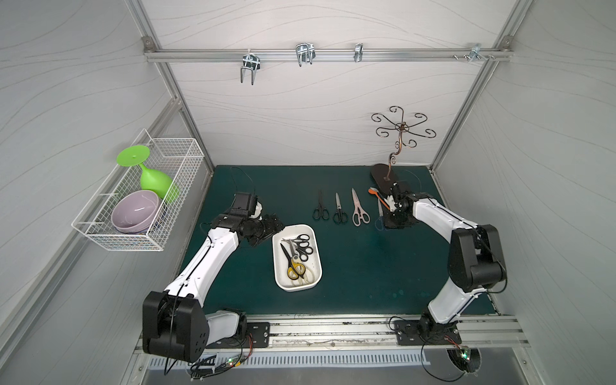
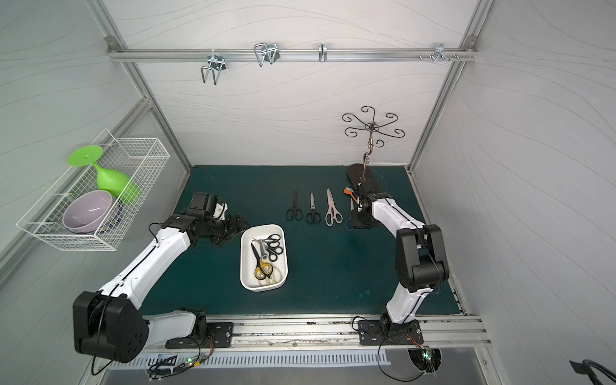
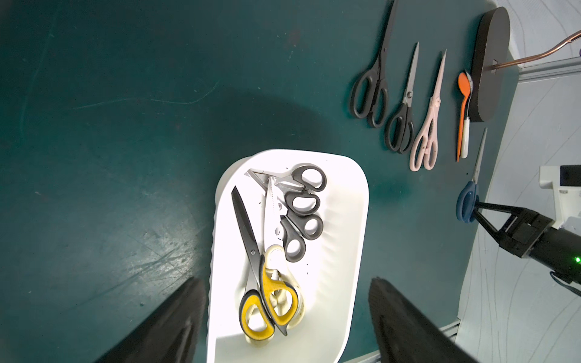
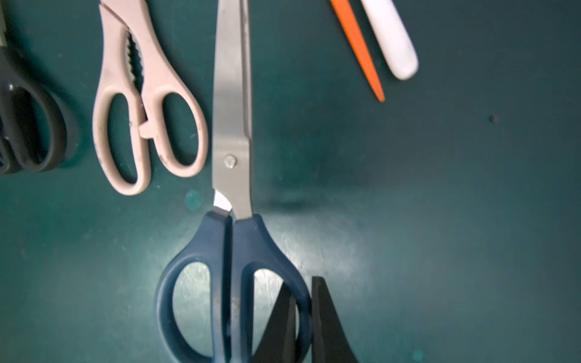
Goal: Take the scissors out of the storage box
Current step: Place the scissors at the center of the board.
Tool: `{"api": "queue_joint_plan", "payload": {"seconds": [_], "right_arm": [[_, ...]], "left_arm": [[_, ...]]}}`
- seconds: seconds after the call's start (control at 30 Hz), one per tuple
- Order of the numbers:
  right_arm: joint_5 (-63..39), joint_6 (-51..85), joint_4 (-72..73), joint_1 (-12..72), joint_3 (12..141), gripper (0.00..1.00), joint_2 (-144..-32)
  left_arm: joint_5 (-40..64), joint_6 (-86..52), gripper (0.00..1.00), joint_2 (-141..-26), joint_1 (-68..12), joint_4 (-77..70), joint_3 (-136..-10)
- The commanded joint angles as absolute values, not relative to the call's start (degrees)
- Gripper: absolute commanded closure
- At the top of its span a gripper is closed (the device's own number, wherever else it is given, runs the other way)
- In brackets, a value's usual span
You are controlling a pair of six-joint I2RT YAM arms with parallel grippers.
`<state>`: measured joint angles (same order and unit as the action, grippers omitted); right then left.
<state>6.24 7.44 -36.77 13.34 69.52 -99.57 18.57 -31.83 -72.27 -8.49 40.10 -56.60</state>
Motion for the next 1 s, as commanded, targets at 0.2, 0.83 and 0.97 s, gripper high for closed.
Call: {"api": "queue_joint_plan", "payload": {"seconds": [0.2, 0.83, 0.97], "right_arm": [[0.48, 1.43, -32.34, 8.59, 72.30, 1.00, -105.59], [1.98, 1.44, -33.74, 8.69, 74.87, 1.00, -111.48], [3.83, 1.78, -34.01, 8.73, 76.06, 1.00, -113.42]], "left_arm": [[17.43, -30.31, 0.14, -72.97, -8.61, 40.12, -58.18], [16.52, -30.41, 0.14, -72.02, -8.65, 39.99, -56.66], [16.43, -30.50, 0.14, -71.96, -8.61, 40.00, -56.71]]}}
